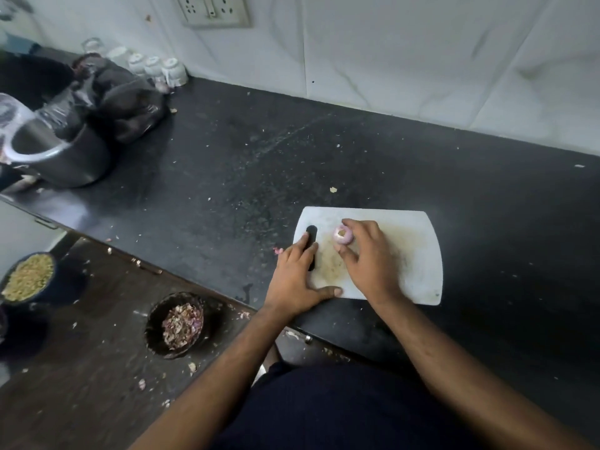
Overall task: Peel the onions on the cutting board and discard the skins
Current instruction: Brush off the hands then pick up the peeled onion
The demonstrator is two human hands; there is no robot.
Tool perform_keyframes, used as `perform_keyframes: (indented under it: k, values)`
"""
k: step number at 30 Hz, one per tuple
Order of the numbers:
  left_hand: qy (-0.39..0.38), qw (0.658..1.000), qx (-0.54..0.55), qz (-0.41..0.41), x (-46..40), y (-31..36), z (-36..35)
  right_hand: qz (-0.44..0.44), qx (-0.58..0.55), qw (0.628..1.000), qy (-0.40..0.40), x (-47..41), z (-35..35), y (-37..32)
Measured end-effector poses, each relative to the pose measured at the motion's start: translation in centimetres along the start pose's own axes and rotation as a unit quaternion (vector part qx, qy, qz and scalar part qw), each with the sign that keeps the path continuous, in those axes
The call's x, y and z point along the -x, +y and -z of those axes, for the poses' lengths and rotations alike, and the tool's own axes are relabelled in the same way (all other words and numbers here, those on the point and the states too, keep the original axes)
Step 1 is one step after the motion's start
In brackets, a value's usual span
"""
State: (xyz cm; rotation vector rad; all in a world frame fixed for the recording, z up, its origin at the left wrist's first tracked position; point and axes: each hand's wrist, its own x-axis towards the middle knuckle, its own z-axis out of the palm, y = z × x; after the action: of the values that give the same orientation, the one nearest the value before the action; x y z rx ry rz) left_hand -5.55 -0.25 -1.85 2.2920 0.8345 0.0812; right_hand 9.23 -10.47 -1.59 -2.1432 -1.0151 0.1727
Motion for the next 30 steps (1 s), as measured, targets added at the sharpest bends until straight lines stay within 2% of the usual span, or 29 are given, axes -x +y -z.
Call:
perform_keyframes:
  k: [3, 10, 13, 15, 17, 21, 24, 26, 30]
  values:
    - [-0.022, 0.998, -0.055, -0.024, -0.6, -0.3, 0.4, 0.033, 0.059, 0.997, -0.037, -1.2, -0.8, 1.0]
    - [-0.033, 0.991, -0.105, -0.076, -2.7, -0.8, 1.2, -0.001, 0.082, 0.997, 0.012, -1.8, 1.4, 3.5]
    - [-0.006, 0.992, -0.055, -0.113, -3.2, -0.4, 0.9, 0.03, 0.075, 0.997, -0.01, -0.9, 1.8, 4.1]
    - [-0.008, 0.985, -0.036, -0.17, -3.9, -0.6, 0.7, 0.05, 0.07, 0.996, -0.026, -0.3, 1.4, 4.4]
    - [-0.047, 0.975, -0.013, -0.217, -4.4, -0.6, 0.9, 0.058, 0.092, 0.994, -0.028, 0.2, 1.0, 4.4]
    - [-0.097, 0.965, 0.001, -0.243, -4.9, -0.1, 1.7, 0.056, 0.132, 0.989, -0.019, 0.7, 0.5, 4.4]
    - [-0.079, 0.961, -0.036, -0.264, -5.4, 0.0, 2.1, 0.049, 0.126, 0.991, -0.012, 0.8, 0.5, 4.2]
    - [-0.044, 0.952, -0.117, -0.28, -5.8, 0.1, 2.4, 0.044, 0.12, 0.992, -0.012, 0.8, 0.6, 3.9]
    - [0.007, 0.951, -0.189, -0.247, -6.1, 0.4, 2.8, 0.027, 0.122, 0.992, -0.004, 0.6, 0.5, 3.5]
